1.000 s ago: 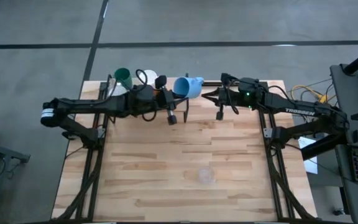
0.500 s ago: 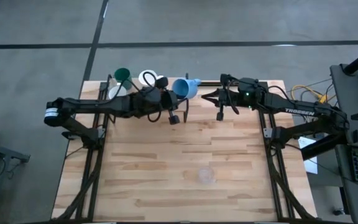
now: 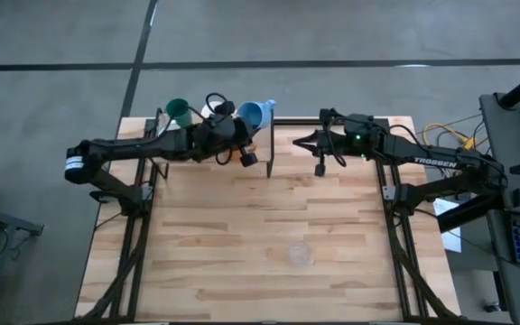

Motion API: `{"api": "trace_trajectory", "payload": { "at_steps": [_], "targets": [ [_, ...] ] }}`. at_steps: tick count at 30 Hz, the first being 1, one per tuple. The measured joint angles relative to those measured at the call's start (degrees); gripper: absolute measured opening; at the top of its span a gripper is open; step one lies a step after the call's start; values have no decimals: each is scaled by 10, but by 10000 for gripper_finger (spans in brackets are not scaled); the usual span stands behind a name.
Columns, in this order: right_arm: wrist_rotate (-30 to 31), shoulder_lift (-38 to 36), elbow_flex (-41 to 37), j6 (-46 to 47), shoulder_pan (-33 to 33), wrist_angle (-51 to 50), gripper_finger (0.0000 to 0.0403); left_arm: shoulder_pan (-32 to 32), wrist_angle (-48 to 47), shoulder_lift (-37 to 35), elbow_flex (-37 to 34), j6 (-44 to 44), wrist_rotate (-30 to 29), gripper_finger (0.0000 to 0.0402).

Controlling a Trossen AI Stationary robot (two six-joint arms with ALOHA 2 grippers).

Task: Stack small to large cups/mugs on shelf
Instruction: Adjust the orange mug and the light blue mug

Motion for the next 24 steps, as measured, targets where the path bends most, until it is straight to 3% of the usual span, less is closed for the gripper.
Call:
{"api": "trace_trajectory", "payload": {
  "at_steps": [8, 24],
  "targets": [
    [0, 0, 0, -2, 0, -9, 9, 19, -8, 6, 17, -14, 38, 0],
    [0, 0, 0, -4, 0, -51, 9, 51, -190, 85, 163, -56, 79, 0]
  ]
}}
